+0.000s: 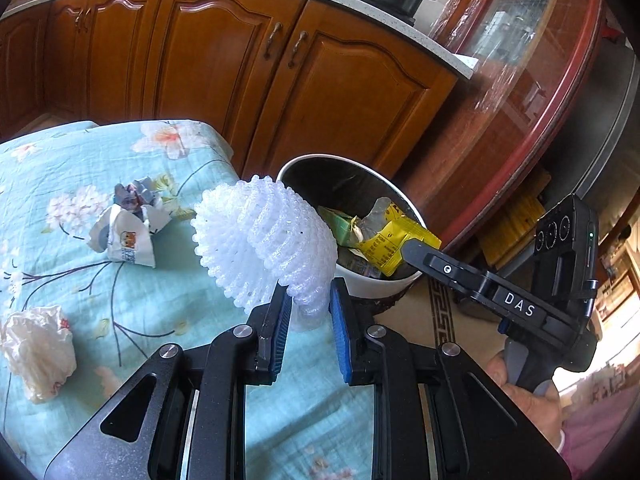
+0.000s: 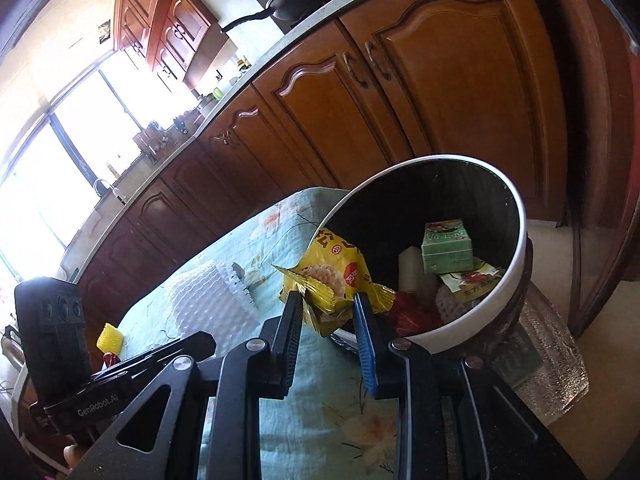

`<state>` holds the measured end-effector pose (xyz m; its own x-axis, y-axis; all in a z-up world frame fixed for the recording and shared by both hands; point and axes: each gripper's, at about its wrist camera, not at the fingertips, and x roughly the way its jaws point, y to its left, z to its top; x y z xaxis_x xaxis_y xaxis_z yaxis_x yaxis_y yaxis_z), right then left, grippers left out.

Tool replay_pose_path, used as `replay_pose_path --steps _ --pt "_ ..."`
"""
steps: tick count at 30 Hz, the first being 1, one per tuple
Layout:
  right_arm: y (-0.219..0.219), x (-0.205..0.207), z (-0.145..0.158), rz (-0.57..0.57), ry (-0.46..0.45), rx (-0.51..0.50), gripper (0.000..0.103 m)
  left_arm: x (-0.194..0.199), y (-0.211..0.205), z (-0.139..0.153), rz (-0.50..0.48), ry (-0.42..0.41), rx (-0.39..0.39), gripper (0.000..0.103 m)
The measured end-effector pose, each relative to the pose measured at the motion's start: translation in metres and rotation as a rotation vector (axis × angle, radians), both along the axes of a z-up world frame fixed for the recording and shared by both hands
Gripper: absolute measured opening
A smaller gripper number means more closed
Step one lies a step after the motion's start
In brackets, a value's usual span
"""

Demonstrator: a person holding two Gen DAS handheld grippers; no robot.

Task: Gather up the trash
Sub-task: 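Carry the foam net and yellow packet over the bin with both grippers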

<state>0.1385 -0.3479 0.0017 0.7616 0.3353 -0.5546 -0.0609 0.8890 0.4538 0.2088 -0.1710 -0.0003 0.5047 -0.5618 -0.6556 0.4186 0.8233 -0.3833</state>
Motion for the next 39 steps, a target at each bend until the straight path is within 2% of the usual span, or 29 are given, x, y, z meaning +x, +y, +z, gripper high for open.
replay_pose_path --steps 17,39 --pt "-0.025 0.003 -0.005 -0.057 0.012 0.01 0.026 0.01 -0.03 0.001 -0.042 0.004 0.026 0.019" --pt "-0.046 0.025 -0.006 -0.106 0.059 -0.071 0.026 0.035 -0.073 -0.002 -0.104 0.005 0.084 0.019"
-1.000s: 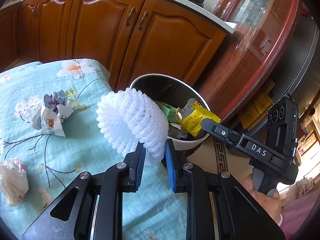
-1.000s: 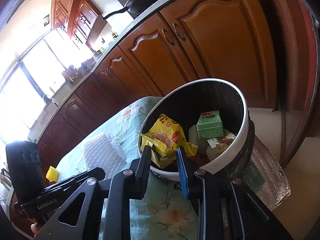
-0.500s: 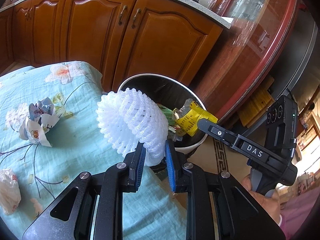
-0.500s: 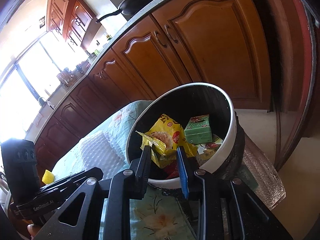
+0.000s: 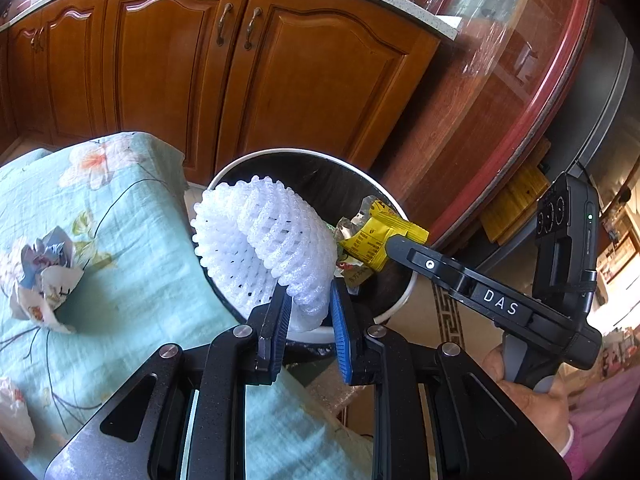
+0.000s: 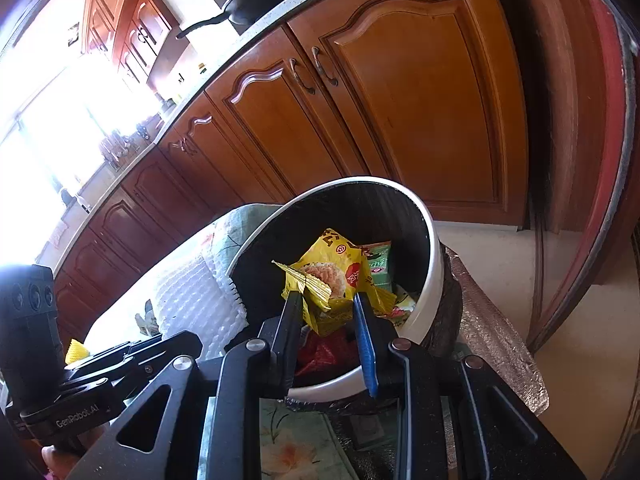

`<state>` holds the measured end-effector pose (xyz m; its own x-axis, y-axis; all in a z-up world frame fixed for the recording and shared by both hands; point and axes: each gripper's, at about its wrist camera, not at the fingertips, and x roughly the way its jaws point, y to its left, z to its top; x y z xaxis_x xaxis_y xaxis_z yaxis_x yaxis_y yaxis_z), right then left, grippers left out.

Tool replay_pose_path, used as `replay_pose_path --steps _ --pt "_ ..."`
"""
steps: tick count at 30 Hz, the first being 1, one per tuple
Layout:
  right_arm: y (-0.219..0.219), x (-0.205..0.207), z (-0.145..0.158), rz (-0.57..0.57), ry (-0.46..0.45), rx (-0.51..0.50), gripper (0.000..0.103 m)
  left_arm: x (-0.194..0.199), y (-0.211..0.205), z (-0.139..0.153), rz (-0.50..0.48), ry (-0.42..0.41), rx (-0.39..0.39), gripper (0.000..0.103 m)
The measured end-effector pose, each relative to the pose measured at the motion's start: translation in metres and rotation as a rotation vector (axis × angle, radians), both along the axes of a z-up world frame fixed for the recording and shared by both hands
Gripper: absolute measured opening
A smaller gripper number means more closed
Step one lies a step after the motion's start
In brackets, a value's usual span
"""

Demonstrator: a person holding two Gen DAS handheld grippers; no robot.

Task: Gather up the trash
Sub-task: 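Carry the foam net and yellow packet over the bin with both grippers, then open both grippers to drop the foam net and packet into the bin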

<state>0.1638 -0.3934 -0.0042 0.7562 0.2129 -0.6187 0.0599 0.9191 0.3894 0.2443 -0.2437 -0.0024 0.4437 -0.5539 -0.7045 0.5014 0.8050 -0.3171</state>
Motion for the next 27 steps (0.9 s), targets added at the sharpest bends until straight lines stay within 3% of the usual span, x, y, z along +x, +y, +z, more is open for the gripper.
replay_pose_path --steps 6,10,17,20,24,27 --pt "-0.003 0.017 0.001 0.009 0.028 -0.033 0.03 0.012 -0.01 0.0 0.01 -0.002 0.026 0.022" --pt "-0.008 0.024 0.0 0.003 0.04 -0.026 0.042 0.015 -0.01 -0.002 0.016 0.004 0.031 0.042" --pt "-0.01 0.014 0.0 0.0 0.019 0.01 0.049 0.005 0.008 -0.005 0.03 0.011 0.012 0.046" --pt "-0.003 0.005 0.0 0.01 0.006 0.026 0.056 -0.006 0.024 -0.006 0.05 0.006 0.0 0.046" --pt "0.012 -0.007 0.003 0.028 -0.019 0.04 0.079 -0.023 0.051 -0.007 0.099 -0.016 0.008 0.046" --pt "0.028 -0.015 0.004 0.051 -0.035 0.041 0.083 -0.035 0.072 -0.008 0.14 -0.027 0.016 0.049"
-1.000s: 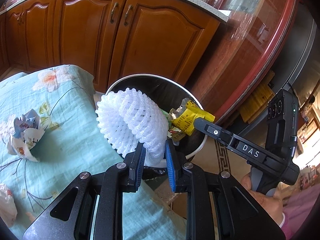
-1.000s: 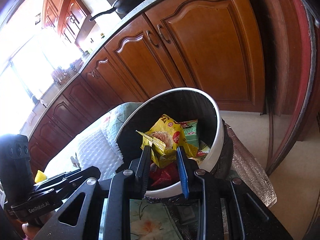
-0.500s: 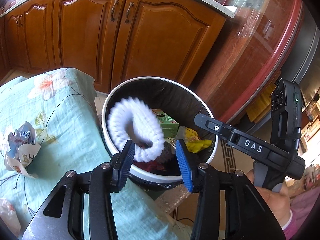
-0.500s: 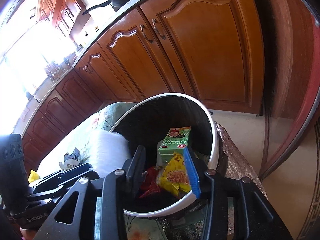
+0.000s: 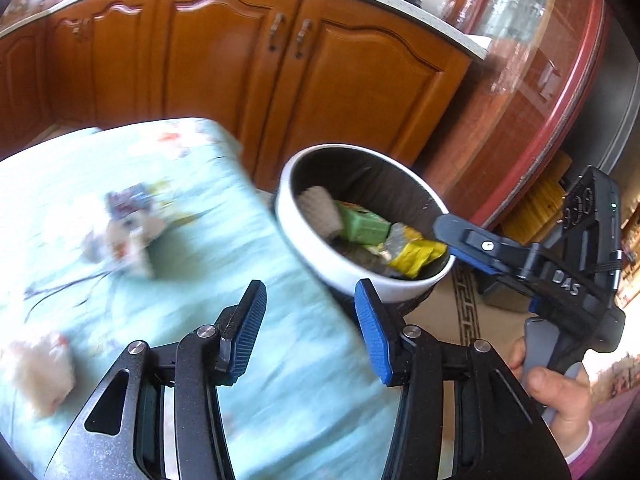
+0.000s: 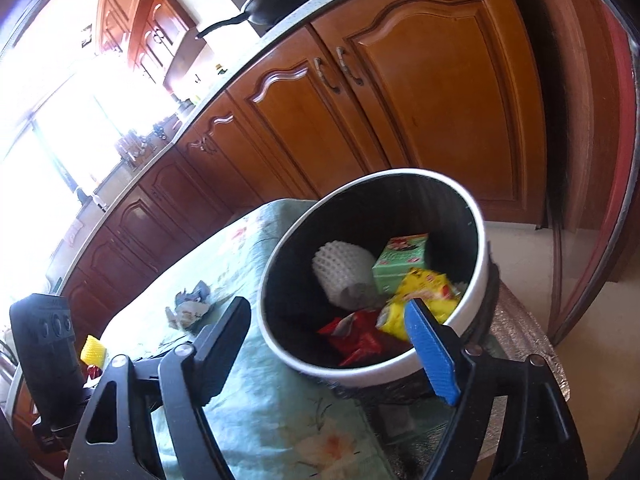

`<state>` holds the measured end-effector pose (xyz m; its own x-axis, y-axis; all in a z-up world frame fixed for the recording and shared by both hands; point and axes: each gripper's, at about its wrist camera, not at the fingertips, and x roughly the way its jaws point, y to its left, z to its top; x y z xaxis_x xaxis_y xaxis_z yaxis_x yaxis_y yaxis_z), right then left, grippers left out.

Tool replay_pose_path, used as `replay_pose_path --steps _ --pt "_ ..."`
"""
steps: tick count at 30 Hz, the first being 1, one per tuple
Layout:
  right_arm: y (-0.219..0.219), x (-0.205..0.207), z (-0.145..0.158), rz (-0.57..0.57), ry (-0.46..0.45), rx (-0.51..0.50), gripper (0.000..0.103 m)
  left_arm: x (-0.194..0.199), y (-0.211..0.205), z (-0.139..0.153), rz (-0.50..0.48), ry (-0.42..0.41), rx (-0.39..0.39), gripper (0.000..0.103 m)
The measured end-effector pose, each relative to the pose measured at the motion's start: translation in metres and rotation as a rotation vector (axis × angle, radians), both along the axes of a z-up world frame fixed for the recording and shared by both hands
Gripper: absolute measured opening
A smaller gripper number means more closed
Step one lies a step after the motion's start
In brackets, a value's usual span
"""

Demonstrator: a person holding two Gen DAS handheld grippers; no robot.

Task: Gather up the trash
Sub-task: 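Open both grippers to drop the foam net and packet into the bin, then grasp the crumpled white paper with the left gripper while the right gripper grasps the crumpled printed paper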

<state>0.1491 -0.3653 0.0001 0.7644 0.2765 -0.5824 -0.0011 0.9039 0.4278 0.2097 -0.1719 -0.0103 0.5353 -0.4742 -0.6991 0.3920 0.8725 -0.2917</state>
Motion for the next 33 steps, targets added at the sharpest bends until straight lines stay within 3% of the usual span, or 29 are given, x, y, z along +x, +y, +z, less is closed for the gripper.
replay_pose_path --steps 6,9,20,33 --pt "0.035 -0.01 0.0 0.041 -0.028 -0.002 0.098 -0.021 0.049 -0.001 0.114 -0.006 -0.009 0.065" --pt "0.054 -0.01 -0.002 0.071 -0.017 -0.01 0.099 -0.034 0.076 0.0 0.172 -0.026 -0.01 0.073" --pt "0.123 -0.003 -0.011 0.195 -0.002 -0.069 0.1 -0.059 0.151 -0.004 0.325 -0.039 -0.017 0.08" --pt "0.168 0.025 -0.018 0.264 0.035 -0.111 0.1 -0.046 0.181 -0.017 0.381 0.011 -0.015 0.083"
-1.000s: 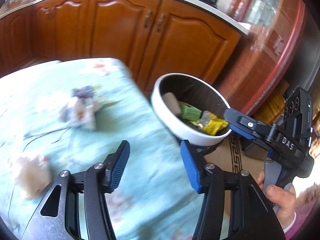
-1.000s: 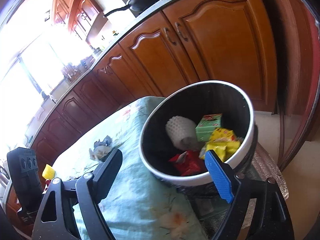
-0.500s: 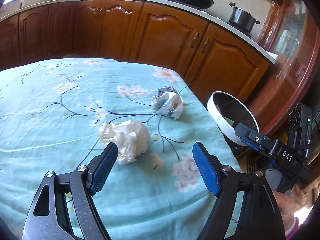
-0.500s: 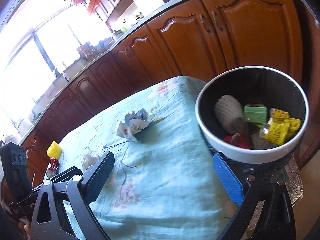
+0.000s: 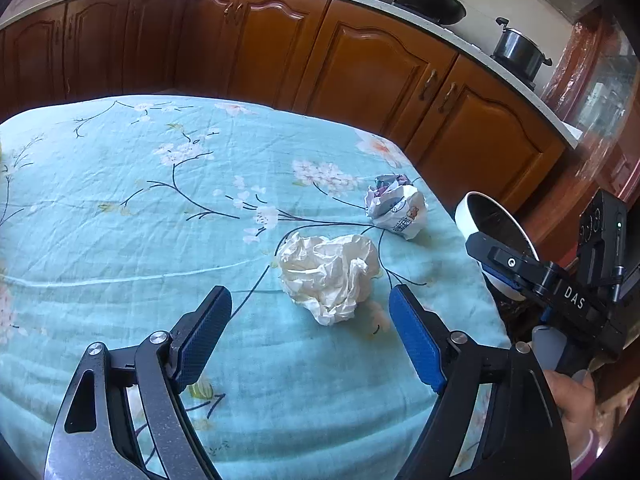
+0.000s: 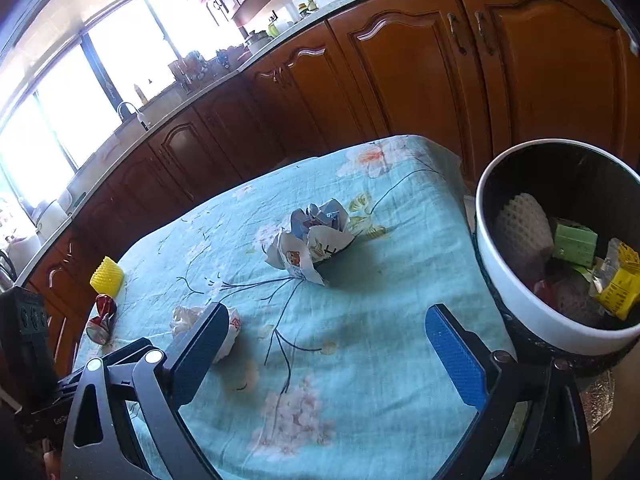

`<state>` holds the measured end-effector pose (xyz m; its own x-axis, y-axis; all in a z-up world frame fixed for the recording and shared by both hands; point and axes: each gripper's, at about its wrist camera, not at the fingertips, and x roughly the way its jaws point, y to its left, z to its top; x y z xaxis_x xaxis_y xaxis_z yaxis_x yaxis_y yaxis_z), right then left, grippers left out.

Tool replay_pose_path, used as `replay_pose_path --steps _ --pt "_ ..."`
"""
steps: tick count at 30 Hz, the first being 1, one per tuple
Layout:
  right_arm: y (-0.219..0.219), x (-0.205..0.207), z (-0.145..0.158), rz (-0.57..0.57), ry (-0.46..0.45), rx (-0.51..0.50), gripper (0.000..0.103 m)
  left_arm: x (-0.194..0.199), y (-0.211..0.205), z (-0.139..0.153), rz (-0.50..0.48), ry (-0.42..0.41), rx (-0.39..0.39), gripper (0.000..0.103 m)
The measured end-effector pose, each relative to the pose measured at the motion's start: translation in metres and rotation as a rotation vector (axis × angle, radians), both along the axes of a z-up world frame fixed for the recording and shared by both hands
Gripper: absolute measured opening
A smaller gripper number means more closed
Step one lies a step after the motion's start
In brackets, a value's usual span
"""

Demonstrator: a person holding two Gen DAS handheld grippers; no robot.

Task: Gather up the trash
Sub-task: 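Grasp the crumpled white paper with the left gripper while the right gripper grasps the crumpled printed paper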

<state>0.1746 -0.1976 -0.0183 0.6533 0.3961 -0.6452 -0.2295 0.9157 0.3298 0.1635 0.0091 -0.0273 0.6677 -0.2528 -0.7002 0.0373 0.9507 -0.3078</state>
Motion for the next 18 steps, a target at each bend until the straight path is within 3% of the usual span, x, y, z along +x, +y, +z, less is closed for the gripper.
replay_pose_path --steps 8,11,12,14,15,16,18 --pt "0.02 0.04 -0.008 0.034 0.038 -0.004 0.098 0.02 -0.001 -0.008 -0.005 0.032 0.008 0.083" --pt "0.027 0.055 -0.016 0.043 0.062 -0.006 0.085 0.03 -0.003 -0.014 -0.012 0.052 0.009 0.083" --pt "0.03 0.059 -0.019 0.047 0.069 -0.011 0.078 0.032 -0.003 -0.015 -0.016 0.056 0.004 0.081" --pt "0.033 0.067 -0.026 0.053 0.089 -0.018 0.059 0.036 -0.006 -0.019 -0.033 0.064 0.001 0.068" --pt "0.035 0.069 -0.029 0.055 0.1 -0.018 0.038 0.038 -0.008 -0.021 -0.05 0.07 -0.011 0.054" --pt "0.034 0.07 -0.031 0.06 0.105 -0.009 0.026 0.04 -0.008 -0.022 -0.065 0.072 -0.027 0.045" --pt "0.034 0.066 -0.03 0.06 0.091 -0.006 0.018 0.039 -0.012 -0.019 -0.069 0.05 -0.005 0.04"
